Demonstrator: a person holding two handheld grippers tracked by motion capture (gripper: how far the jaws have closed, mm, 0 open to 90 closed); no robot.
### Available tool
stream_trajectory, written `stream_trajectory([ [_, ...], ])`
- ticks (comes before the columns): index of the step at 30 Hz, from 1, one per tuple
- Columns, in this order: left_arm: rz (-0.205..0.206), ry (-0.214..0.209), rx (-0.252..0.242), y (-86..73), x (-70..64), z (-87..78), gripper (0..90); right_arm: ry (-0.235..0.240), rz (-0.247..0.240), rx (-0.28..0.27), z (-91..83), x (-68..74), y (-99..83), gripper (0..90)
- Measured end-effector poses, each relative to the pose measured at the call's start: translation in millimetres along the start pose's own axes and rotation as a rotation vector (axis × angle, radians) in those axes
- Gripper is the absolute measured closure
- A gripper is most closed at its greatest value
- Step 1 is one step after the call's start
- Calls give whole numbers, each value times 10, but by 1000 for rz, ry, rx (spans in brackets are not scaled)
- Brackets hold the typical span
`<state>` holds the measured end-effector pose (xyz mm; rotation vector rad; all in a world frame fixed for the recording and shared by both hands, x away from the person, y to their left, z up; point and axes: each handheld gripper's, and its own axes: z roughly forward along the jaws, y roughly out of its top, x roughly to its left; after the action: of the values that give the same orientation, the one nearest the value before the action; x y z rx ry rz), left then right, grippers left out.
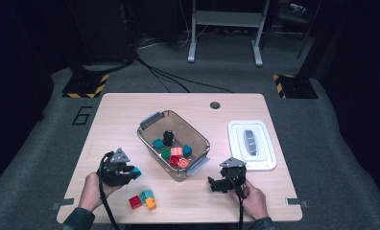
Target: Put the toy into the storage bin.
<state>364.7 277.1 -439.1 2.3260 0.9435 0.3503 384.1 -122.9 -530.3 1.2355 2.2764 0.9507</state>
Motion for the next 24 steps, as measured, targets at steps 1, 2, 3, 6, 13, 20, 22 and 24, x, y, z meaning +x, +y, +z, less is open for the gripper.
stream_trajectory([
  [1, -2, 8, -14, 22, 9, -9, 674, 0, 1, 0, 0, 1, 0, 0],
  [2, -6, 7, -13, 42, 15, -26, 674, 0, -1, 0, 0, 0, 0, 0],
  [3, -9, 13, -20, 63, 23, -40, 673, 0, 0, 0, 0, 0, 0, 0],
  [6, -1, 23, -23, 132, 70, -97, 674, 0, 0, 0, 0, 0, 0, 0],
  [13, -2, 43, -42, 262, 126, -177, 674, 0, -1, 0, 0, -1, 0, 0],
  [20, -3, 50, -47, 378, 206, -266, 674, 1, 6, 2, 1, 1, 1, 0],
  [22, -1, 55, -52, 411, 216, -297, 674, 1, 6, 2, 1, 0, 1, 0],
  [24, 10, 66, -51, 461, 232, -345, 674, 1, 6, 2, 1, 0, 1, 0],
])
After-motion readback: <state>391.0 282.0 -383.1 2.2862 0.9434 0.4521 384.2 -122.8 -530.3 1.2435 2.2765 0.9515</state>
